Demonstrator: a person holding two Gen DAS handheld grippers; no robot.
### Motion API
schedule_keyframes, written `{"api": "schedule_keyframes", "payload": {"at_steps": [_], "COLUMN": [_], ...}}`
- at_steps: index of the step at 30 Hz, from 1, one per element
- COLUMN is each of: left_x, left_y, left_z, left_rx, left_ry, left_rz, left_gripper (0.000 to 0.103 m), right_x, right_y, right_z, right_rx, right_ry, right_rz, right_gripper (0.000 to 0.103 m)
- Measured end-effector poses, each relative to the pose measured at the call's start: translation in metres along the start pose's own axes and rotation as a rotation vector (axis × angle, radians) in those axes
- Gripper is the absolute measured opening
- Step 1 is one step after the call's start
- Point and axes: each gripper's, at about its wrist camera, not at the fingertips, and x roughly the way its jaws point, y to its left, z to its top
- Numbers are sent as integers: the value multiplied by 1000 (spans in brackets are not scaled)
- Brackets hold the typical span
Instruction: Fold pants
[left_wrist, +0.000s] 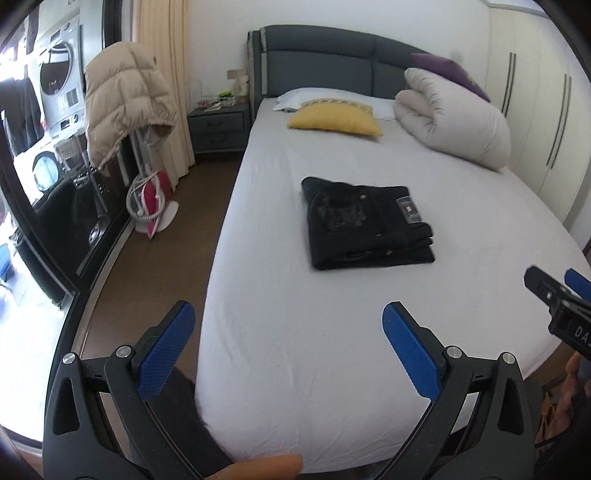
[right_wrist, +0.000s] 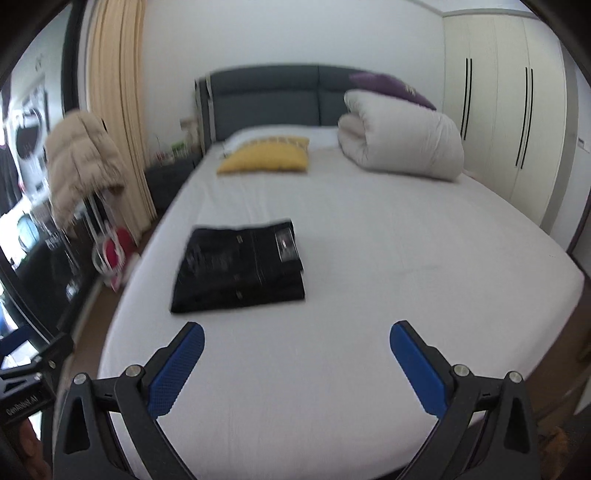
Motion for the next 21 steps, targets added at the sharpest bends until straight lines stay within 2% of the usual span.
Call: {"api": "schedule_keyframes", "payload": {"at_steps": [2,7,17,21], "left_x": [12,29,62,66], "left_y": [3,5,-10,-13], "left_z": [0,-2,12,12], "left_rx": [-10,-16,24,27], "left_ry": [13,45,111,115], "left_rz": [10,17,-17,-10], "left_gripper": [103,103,103,103], "right_x": [4,7,24,26], "right_y": [4,9,11,11], "right_z": [-4,-8,-11,-12], "right_rx": [-11,-22,-24,-25], "right_ry": [43,86,176,180], "right_rz": [3,7,19,29], "right_gripper": [103,103,103,103]}}
